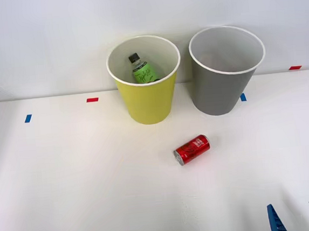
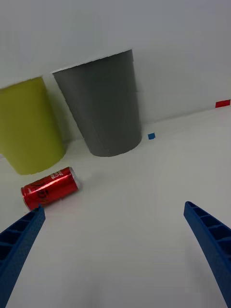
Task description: Put cans in the gray bin, plastic bottles in the light green bin
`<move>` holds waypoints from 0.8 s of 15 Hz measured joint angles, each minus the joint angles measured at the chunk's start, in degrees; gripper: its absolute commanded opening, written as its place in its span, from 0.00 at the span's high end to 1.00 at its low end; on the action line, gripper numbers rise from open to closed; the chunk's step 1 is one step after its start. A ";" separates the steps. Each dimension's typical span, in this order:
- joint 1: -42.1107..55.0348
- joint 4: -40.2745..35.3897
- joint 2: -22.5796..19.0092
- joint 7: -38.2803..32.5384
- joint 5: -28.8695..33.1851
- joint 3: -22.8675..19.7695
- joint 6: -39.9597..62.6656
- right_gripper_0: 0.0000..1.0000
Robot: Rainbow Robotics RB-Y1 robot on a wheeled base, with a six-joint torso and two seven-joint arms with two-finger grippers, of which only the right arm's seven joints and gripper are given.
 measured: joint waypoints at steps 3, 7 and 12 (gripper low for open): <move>0.01 1.50 0.56 8.67 -2.86 1.29 -0.37 0.00; -0.03 4.72 1.00 17.46 -9.68 3.60 -2.64 0.00; -0.03 4.79 0.91 18.14 -10.57 3.46 -2.73 0.00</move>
